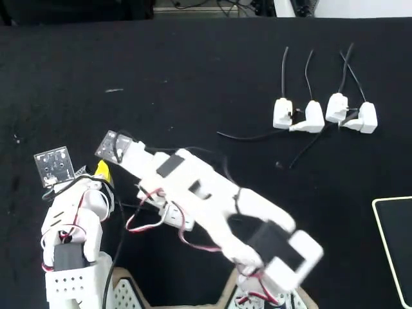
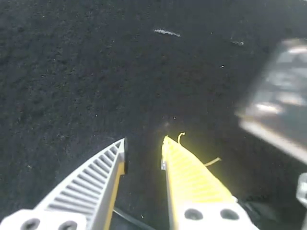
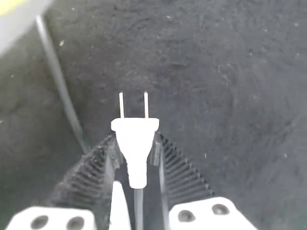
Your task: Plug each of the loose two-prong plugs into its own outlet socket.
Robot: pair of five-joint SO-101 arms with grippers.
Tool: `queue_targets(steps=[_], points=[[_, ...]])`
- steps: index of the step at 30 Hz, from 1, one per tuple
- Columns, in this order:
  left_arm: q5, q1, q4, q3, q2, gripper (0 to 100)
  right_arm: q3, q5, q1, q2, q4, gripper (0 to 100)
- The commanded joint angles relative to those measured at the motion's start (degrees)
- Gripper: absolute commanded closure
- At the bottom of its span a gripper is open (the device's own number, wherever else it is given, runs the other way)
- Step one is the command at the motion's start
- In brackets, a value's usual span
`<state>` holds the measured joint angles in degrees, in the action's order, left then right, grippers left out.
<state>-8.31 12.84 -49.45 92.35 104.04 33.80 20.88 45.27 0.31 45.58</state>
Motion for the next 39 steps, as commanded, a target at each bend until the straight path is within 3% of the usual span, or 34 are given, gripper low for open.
queue_targets(steps=[1, 8, 14, 19, 32, 39], points=[[-0.2, -0.1, 1.1, -2.9, 0.4, 87, 7.1, 0.4, -1.0, -11.1, -5.1, 98.8], [-0.3, -0.2, 0.8, -4.2, 0.5, 87, 26.5, -3.6, 0.2, -24.3, -28.8, 98.8], [-0.1, -4.4, 0.4, -4.5, 0.5, 87, 29.1, -4.0, 0.3, -24.9, -34.2, 98.8], [0.3, -9.0, -5.6, -9.5, 0.5, 87, 31.4, -4.0, 0.3, -24.0, -39.1, 98.8], [5.0, -10.9, -6.0, -8.7, 0.5, 87, 35.5, -4.0, 4.6, -30.5, -39.6, 98.8], [5.2, -10.9, -2.5, -5.5, 0.4, 87, 37.9, -4.8, 4.7, -42.1, -33.2, 98.8]])
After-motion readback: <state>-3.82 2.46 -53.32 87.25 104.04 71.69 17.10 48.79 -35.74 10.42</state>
